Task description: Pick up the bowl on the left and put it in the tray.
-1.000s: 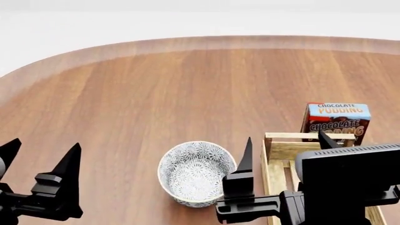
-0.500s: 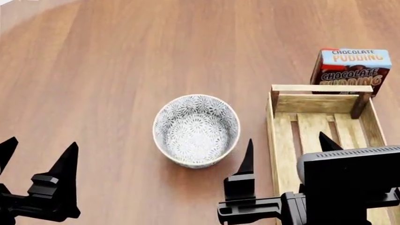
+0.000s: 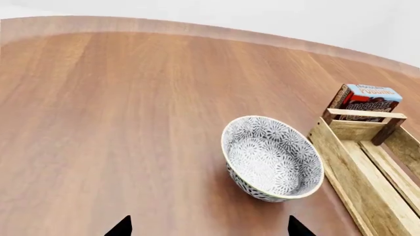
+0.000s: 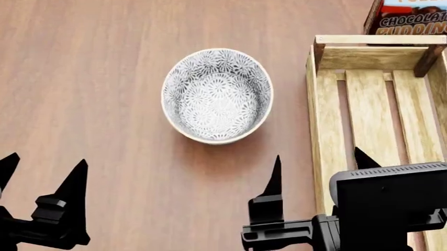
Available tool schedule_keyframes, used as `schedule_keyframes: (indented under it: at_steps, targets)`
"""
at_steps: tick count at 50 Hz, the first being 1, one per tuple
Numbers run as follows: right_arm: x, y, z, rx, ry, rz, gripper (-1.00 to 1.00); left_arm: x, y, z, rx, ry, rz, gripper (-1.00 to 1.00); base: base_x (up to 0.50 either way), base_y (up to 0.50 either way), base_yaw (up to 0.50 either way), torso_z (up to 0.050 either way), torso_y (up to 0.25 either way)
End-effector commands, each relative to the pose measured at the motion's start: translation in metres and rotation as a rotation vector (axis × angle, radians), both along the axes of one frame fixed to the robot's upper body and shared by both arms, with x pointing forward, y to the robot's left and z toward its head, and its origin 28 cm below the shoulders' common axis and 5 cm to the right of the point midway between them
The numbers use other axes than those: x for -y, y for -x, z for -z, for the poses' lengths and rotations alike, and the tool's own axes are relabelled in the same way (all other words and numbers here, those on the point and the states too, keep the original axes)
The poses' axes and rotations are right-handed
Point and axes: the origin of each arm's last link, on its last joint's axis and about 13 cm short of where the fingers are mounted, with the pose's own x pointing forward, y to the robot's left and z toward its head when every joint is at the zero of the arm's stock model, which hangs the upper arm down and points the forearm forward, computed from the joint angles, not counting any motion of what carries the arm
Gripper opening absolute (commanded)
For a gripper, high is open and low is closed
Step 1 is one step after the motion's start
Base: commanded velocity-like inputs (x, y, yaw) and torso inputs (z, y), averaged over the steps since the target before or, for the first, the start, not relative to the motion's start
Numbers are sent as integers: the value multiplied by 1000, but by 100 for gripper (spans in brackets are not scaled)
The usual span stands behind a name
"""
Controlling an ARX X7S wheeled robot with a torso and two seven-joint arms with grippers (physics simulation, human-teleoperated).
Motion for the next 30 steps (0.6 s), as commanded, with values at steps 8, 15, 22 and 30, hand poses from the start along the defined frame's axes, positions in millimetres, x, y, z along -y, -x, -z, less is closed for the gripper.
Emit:
schedule_keyframes:
  at_steps: [8, 15, 22, 30]
  targets:
    - [0, -1, 6, -12, 10, -4, 100, -1, 0, 1, 11, 9, -20, 100, 0, 0, 0, 0, -250]
    - [1, -5, 8, -17, 33, -20, 100, -1, -2, 4, -25, -10, -19, 100, 0, 0, 0, 0, -36]
    - [9, -23, -3, -4, 165, -52, 100, -1, -2, 6, -36, -28, -18, 100, 0, 0, 0, 0, 0]
    - [18, -56, -23, 14, 408, -154, 100, 1, -2, 9, -45, -37, -10, 100, 0, 0, 0, 0, 0]
